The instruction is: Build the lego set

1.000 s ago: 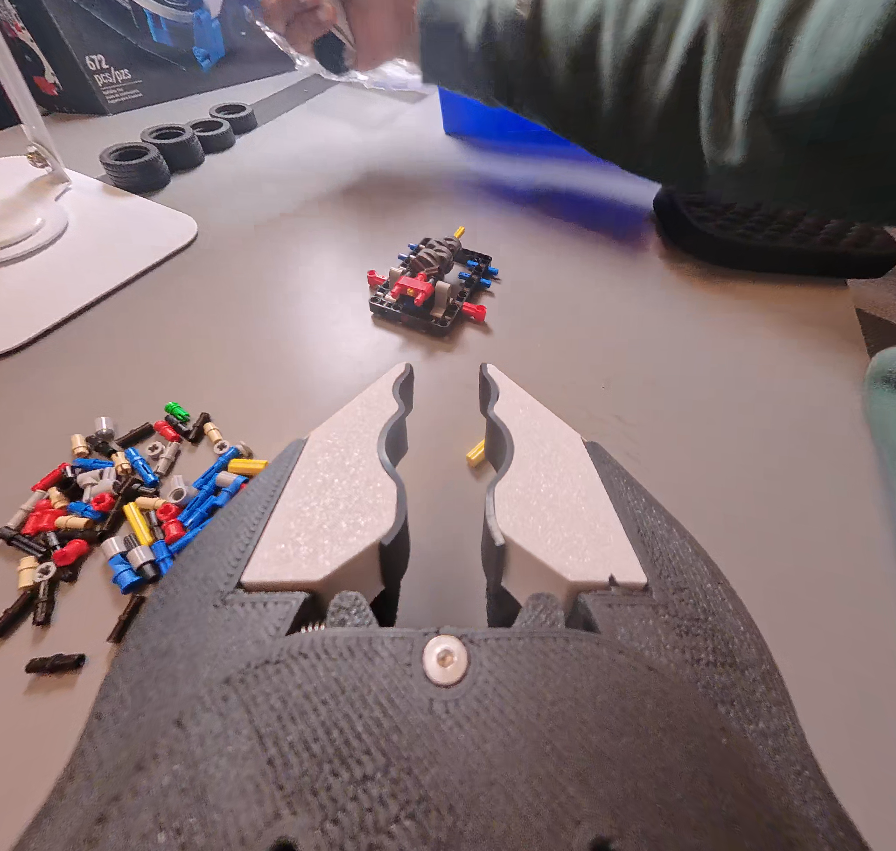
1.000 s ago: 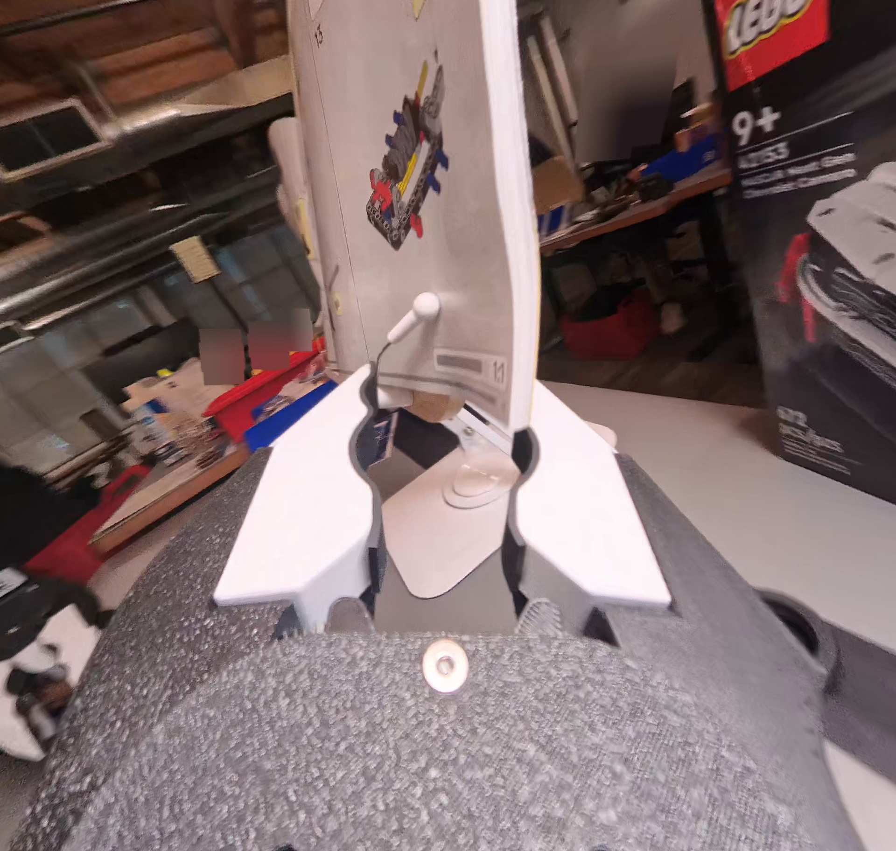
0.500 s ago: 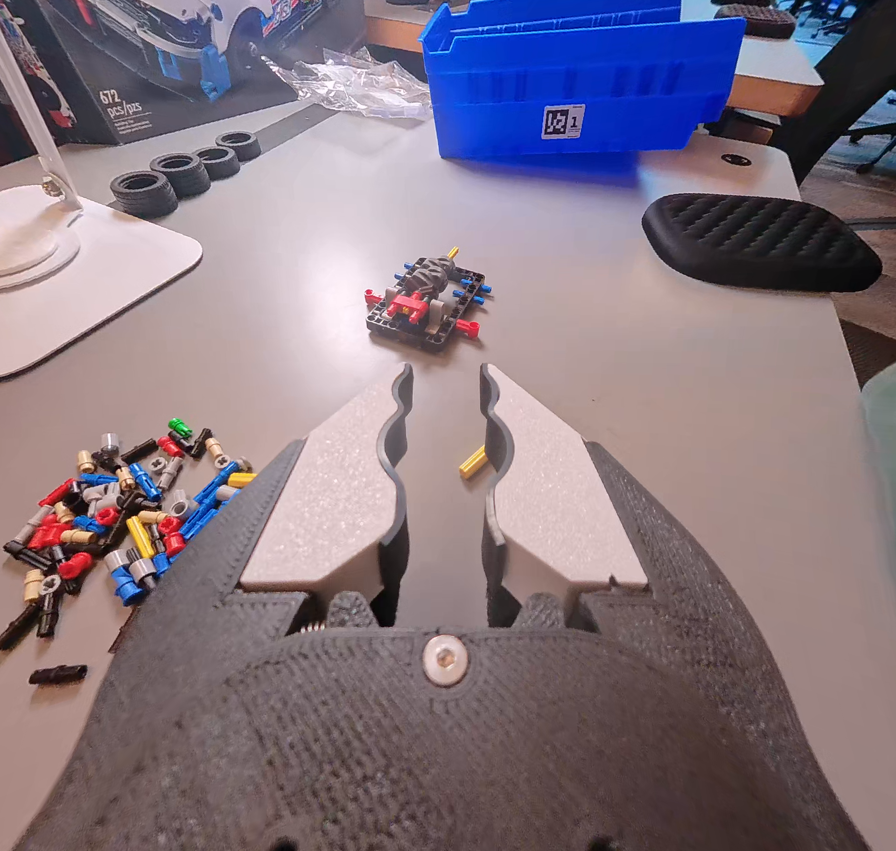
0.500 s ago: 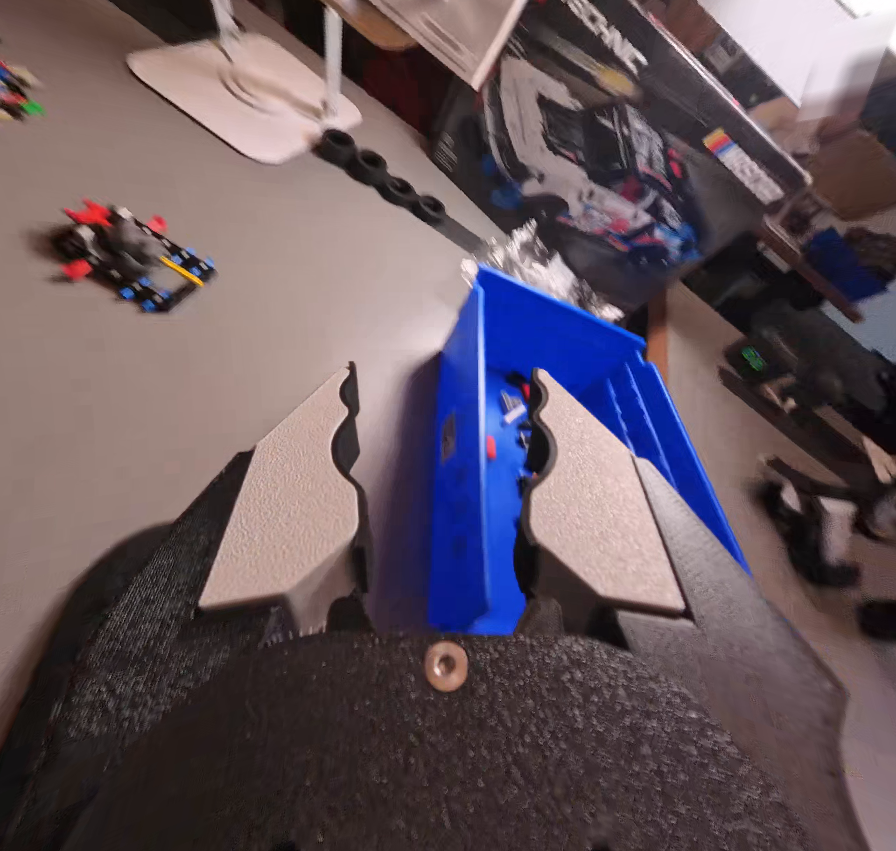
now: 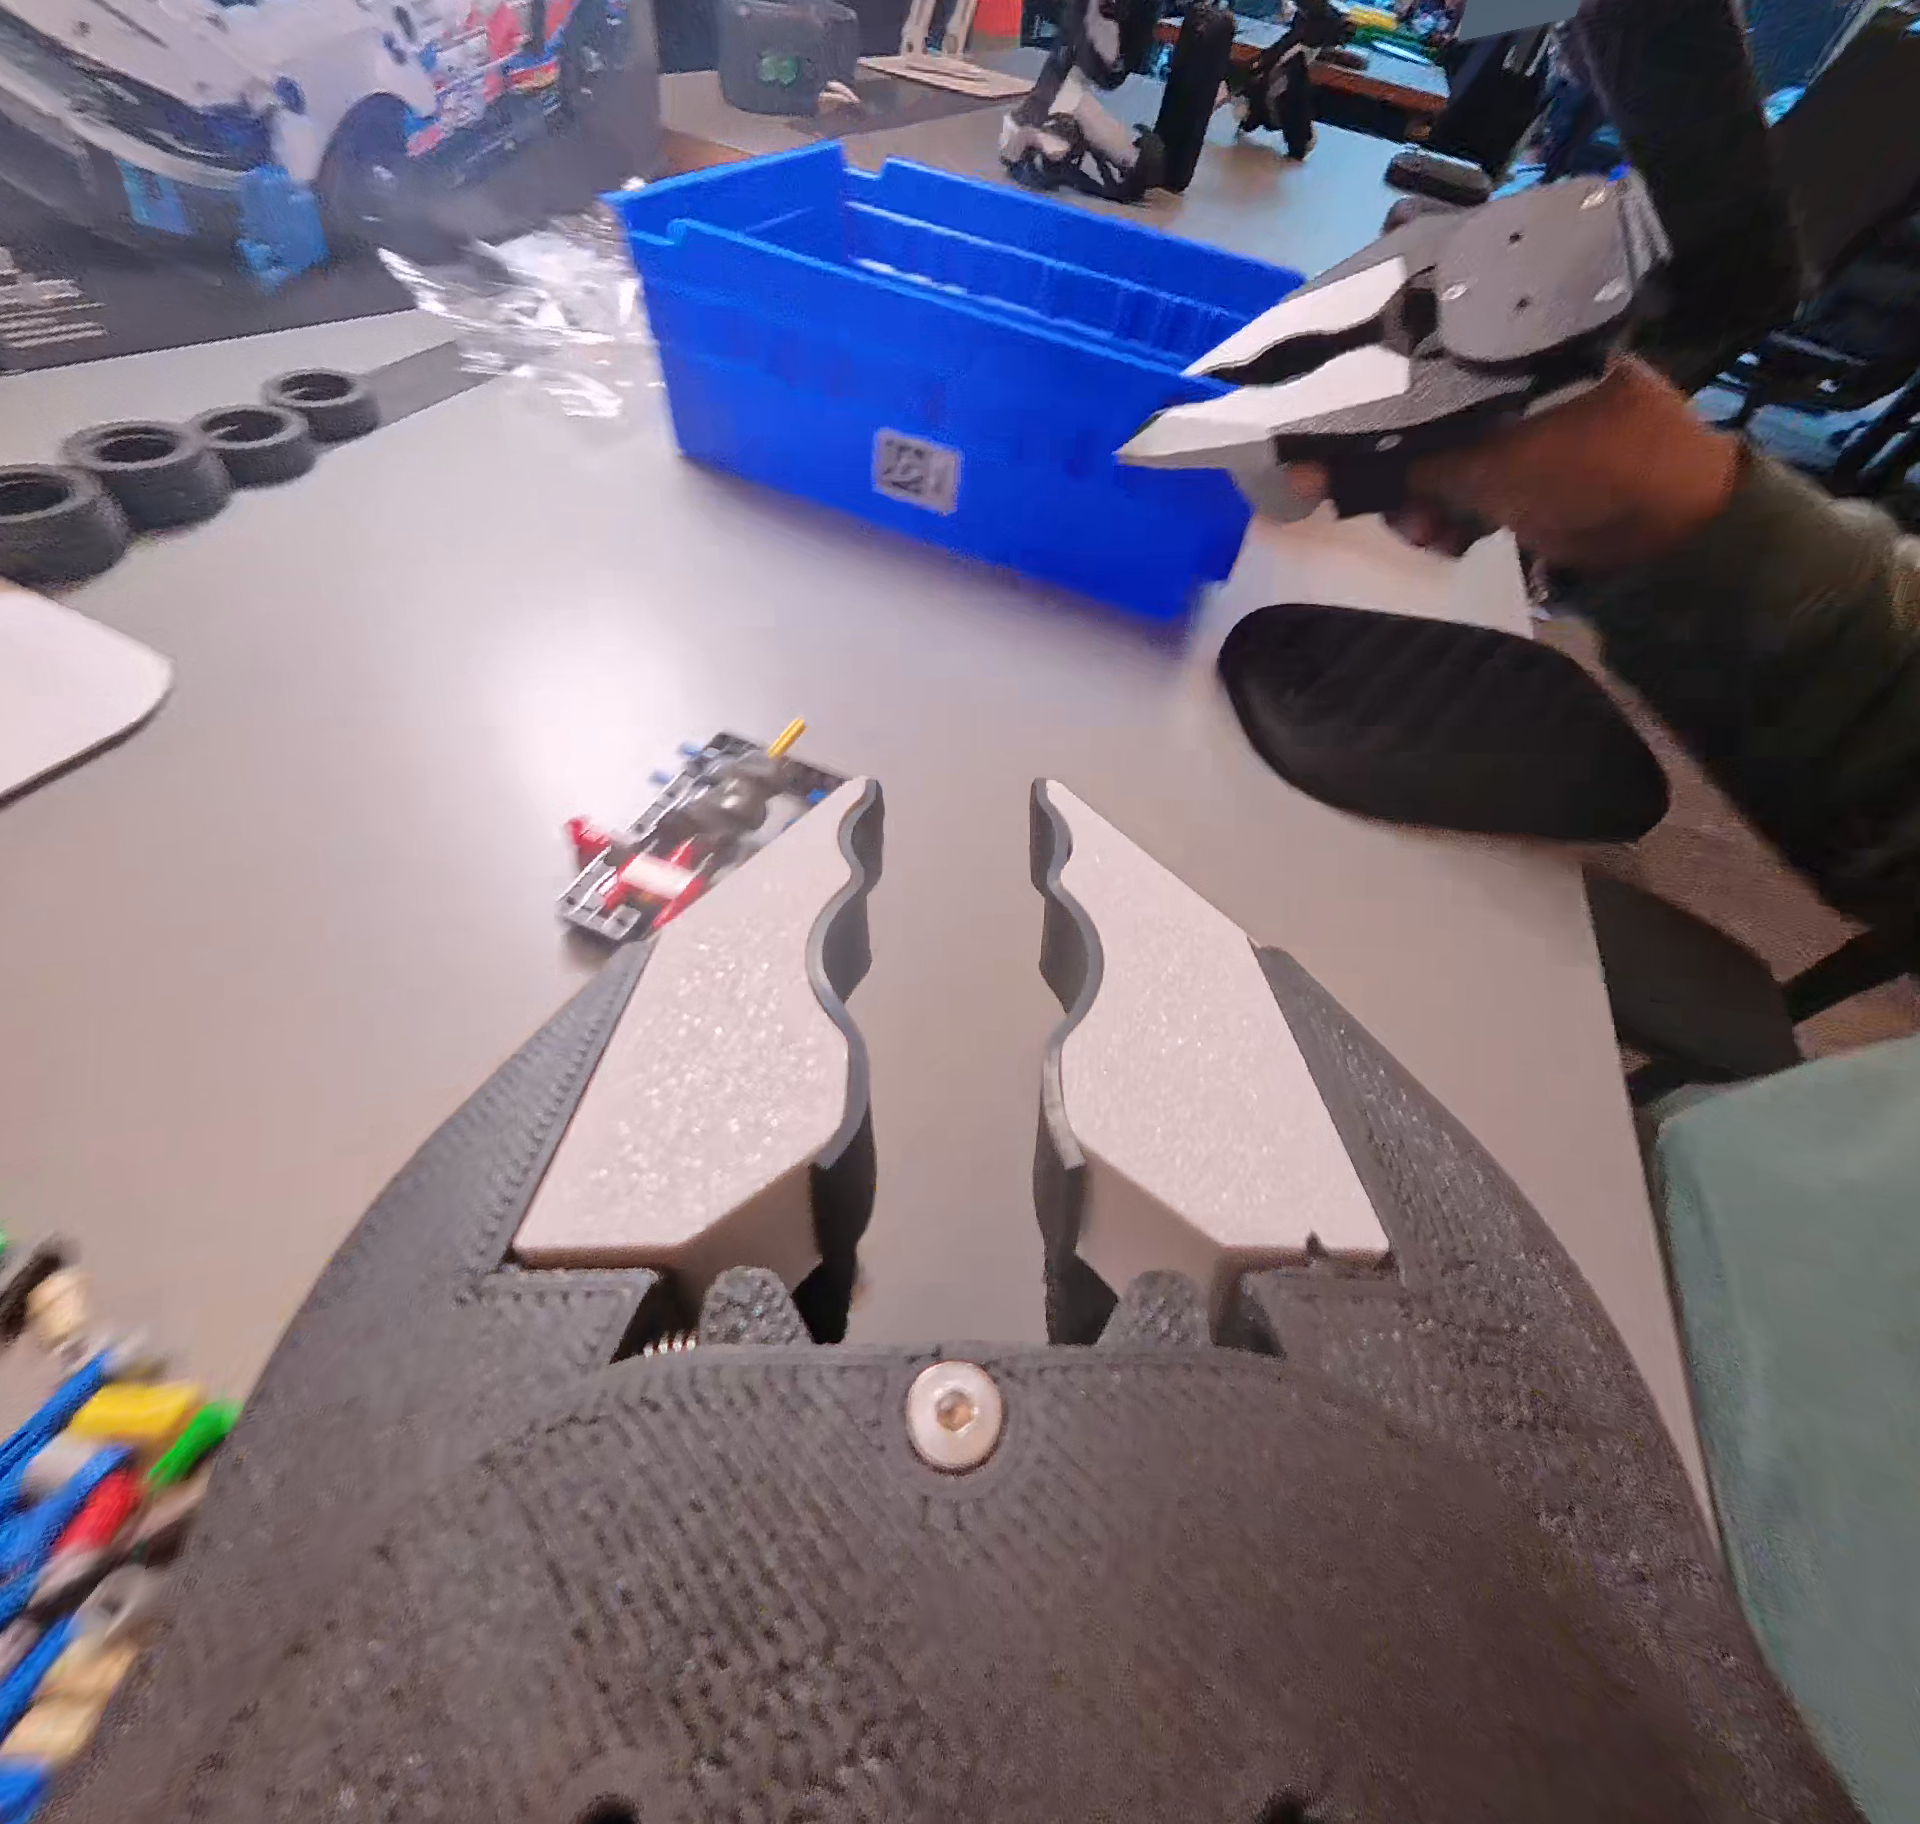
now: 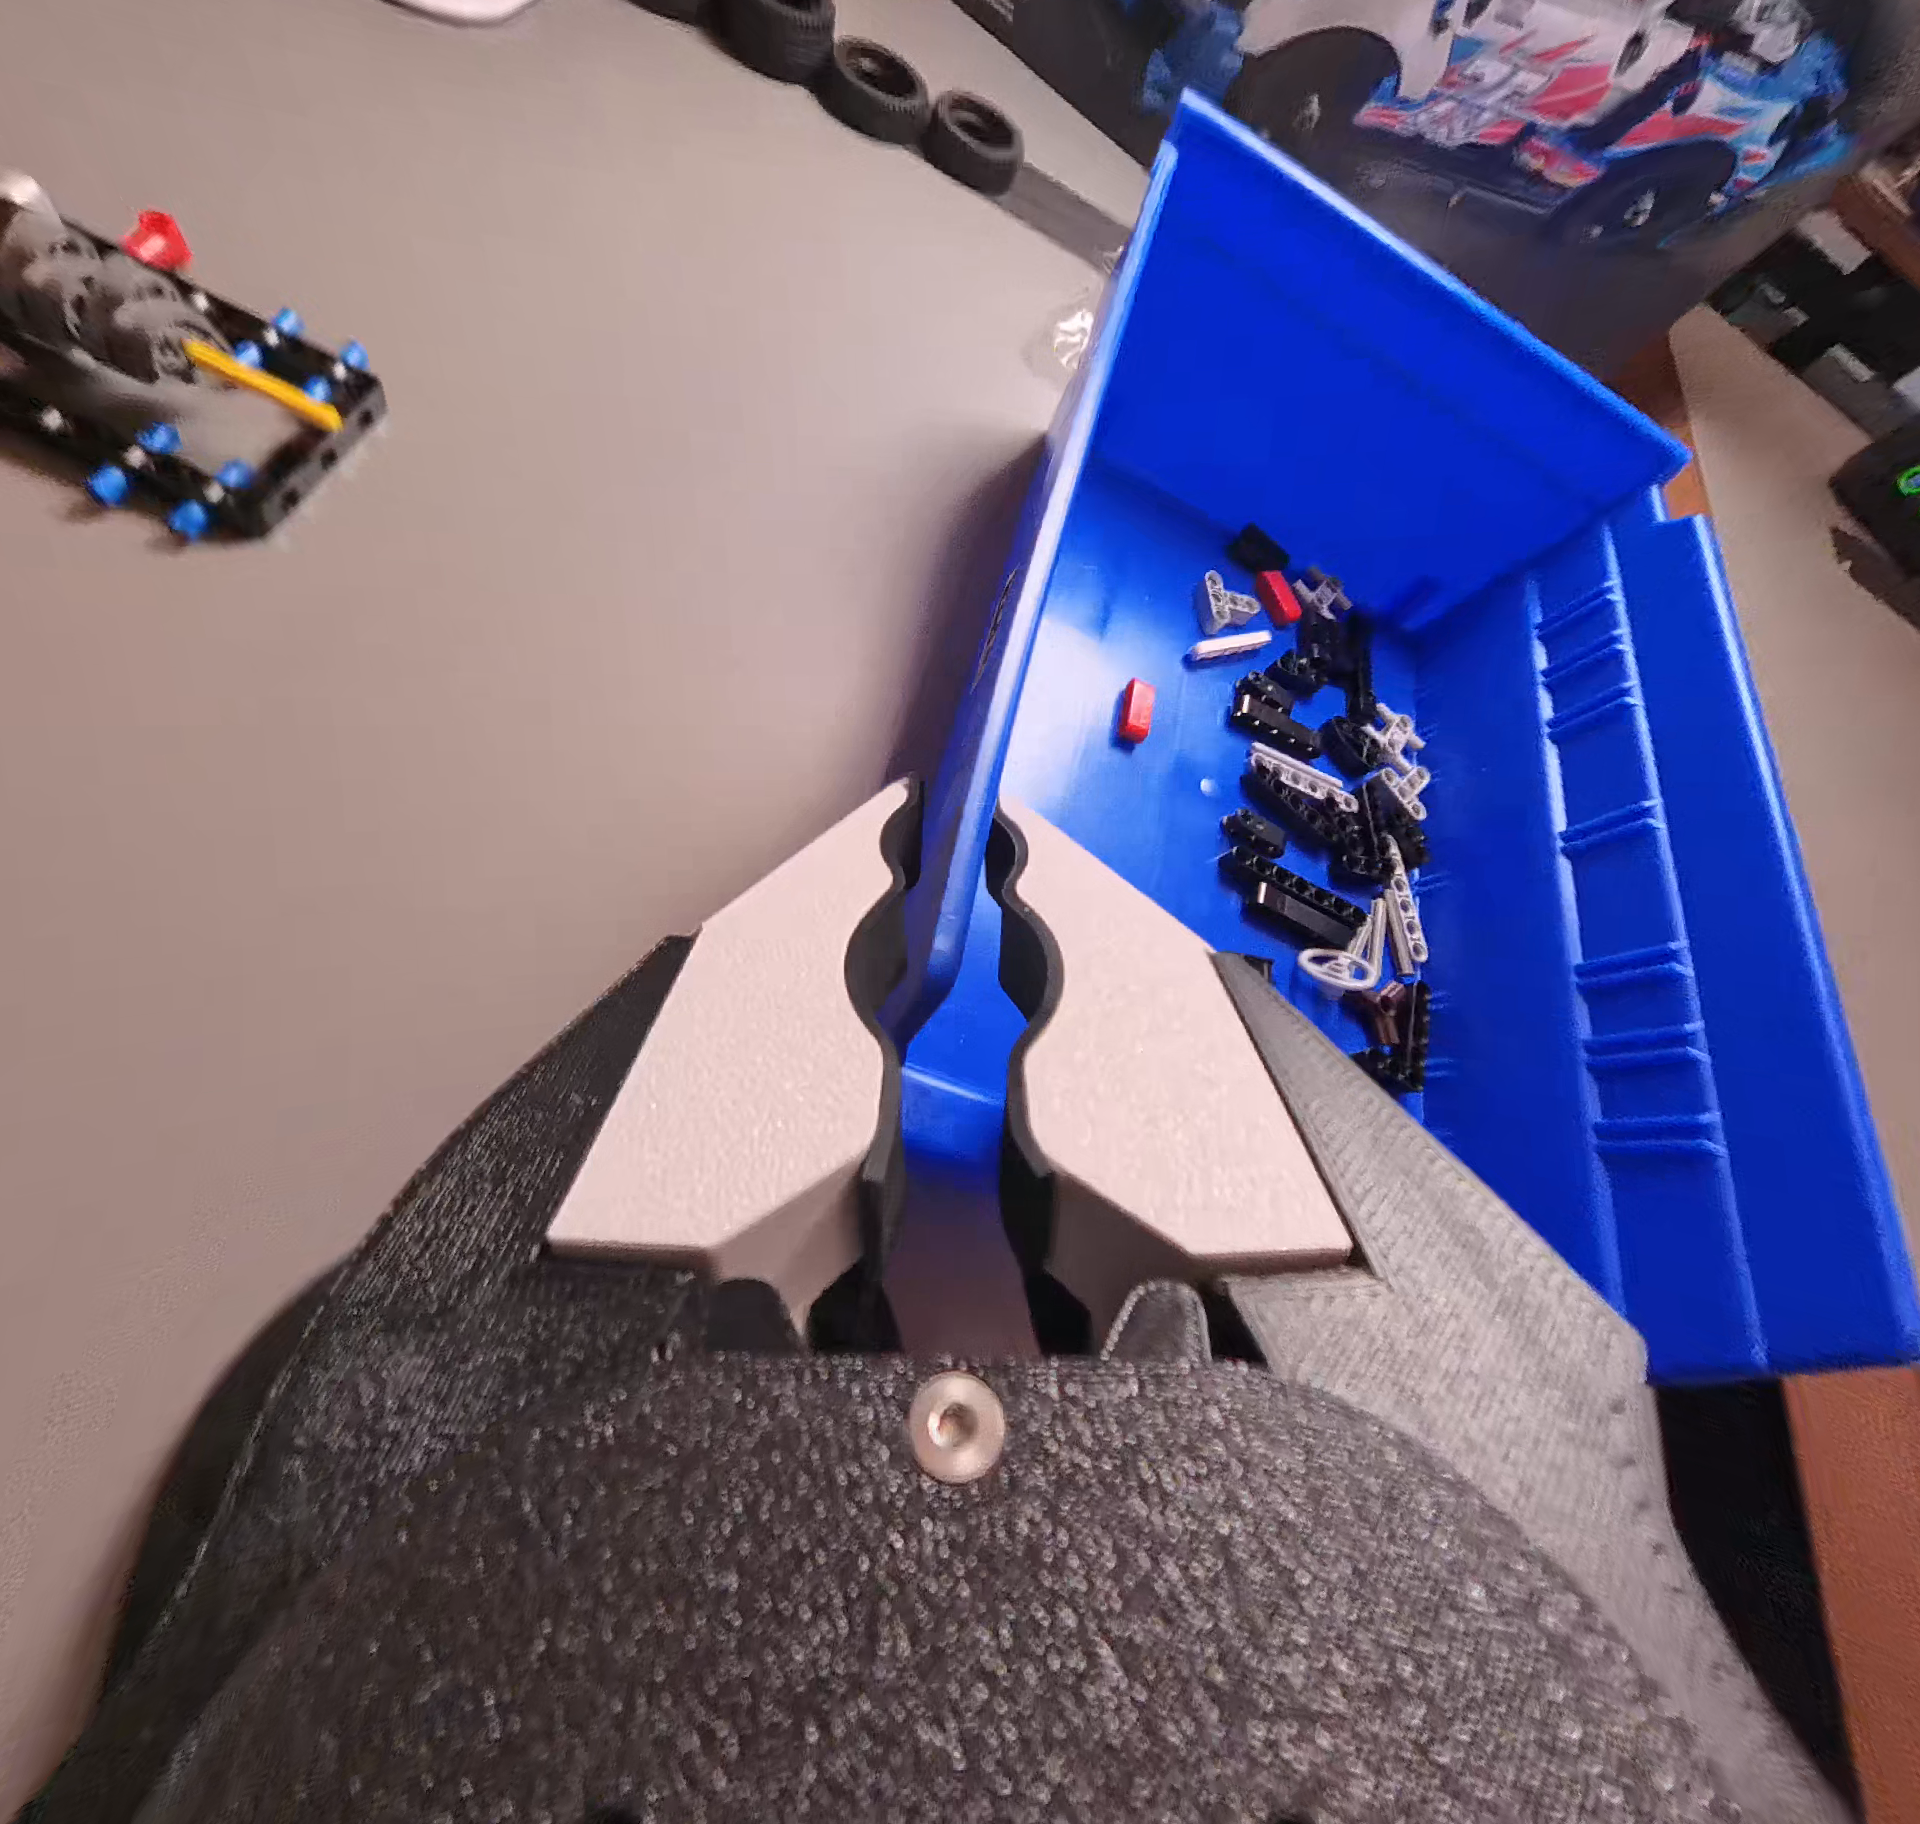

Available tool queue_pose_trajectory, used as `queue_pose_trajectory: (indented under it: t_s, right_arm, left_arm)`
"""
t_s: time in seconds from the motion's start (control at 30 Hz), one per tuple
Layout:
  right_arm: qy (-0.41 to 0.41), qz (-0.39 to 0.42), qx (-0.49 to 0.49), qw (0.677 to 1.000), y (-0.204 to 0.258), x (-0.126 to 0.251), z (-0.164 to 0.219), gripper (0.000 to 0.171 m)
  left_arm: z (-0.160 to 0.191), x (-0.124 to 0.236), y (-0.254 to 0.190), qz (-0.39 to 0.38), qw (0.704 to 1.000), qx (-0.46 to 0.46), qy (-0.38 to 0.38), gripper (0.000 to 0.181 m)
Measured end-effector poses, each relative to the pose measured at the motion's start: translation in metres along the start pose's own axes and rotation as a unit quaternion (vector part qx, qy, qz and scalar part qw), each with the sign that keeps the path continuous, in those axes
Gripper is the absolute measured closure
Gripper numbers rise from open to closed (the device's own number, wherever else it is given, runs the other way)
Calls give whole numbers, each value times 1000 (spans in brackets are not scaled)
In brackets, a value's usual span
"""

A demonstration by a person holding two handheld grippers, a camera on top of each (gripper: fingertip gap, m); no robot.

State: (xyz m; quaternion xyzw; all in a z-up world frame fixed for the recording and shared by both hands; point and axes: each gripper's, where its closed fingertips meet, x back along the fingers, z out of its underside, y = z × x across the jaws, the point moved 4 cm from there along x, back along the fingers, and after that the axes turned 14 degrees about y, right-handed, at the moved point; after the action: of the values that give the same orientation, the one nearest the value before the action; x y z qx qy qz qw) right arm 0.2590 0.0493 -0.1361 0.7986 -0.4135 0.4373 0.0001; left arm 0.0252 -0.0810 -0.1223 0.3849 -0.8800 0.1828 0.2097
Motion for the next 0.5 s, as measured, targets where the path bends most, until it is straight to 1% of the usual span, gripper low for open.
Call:
queue_pose_trajectory:
  t_s: [0.13, 0.2, 0.23, 0.27, 0.33, 0.37, 0.4, 0.43, 0.5]
  right_arm:
    - [-42, -20, -2, 999, 39, -6, -40, 157]
    - [-57, -34, 21, 998, 58, -4, -55, 153]
    - [-74, -54, 30, 995, 68, 2, -61, 145]
    - [-94, -87, 35, 991, 77, 11, -65, 142]
    - [-166, -185, 13, 968, 83, 48, -71, 138]
    - [-201, -223, -15, 954, 75, 69, -70, 135]
    - [-227, -229, -46, 945, 58, 84, -65, 131]
    - [-239, -198, -78, 947, 33, 91, -55, 127]
    - [-216, -66, -131, 965, -27, 84, -21, 115]
  left_arm:
    - [-22, -43, -20, 14, 1000, -19, 20, 148]
    - [-30, -64, -25, 15, 999, -18, 25, 145]
    - [-33, -72, -27, 19, 999, -10, 24, 144]
    - [-36, -80, -29, 23, 999, -3, 22, 142]
    - [-38, -95, -32, 18, 1000, 12, 16, 131]
    - [-38, -101, -31, 8, 1000, 20, 13, 124]
    - [-38, -108, -30, -7, 999, 29, 12, 116]
    - [-38, -115, -28, -21, 999, 36, 11, 109]
    - [-41, -134, -25, -42, 998, 55, 8, 100]
